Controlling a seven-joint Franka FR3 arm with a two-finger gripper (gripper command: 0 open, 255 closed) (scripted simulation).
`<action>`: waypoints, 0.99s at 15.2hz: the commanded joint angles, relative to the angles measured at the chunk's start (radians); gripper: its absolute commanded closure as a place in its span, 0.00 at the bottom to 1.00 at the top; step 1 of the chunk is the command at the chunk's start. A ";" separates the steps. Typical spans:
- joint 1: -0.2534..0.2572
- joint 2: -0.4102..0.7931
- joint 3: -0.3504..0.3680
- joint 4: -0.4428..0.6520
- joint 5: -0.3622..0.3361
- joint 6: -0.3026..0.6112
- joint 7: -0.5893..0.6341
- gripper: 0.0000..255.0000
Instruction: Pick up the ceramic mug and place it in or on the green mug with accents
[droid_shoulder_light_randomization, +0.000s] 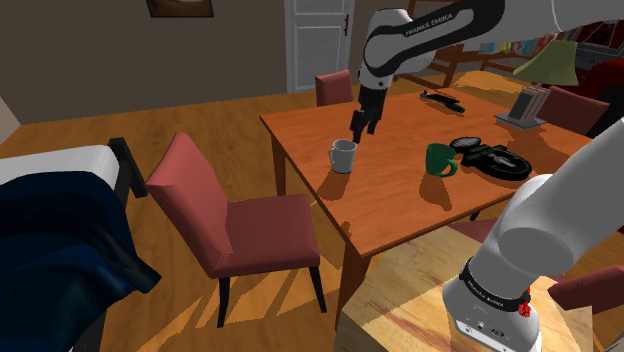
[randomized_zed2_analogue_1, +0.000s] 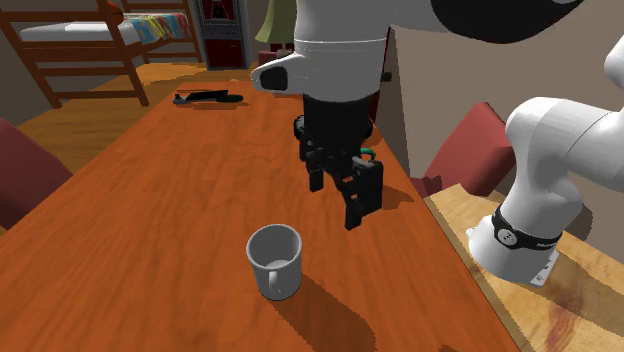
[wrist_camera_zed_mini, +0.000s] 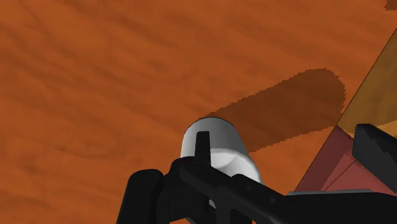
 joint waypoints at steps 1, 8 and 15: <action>-0.007 0.073 -0.024 0.047 0.016 0.030 -0.043 0.00; -0.036 0.335 -0.073 0.227 0.115 0.111 -0.181 0.00; -0.038 0.386 -0.069 0.201 0.139 0.187 -0.200 0.00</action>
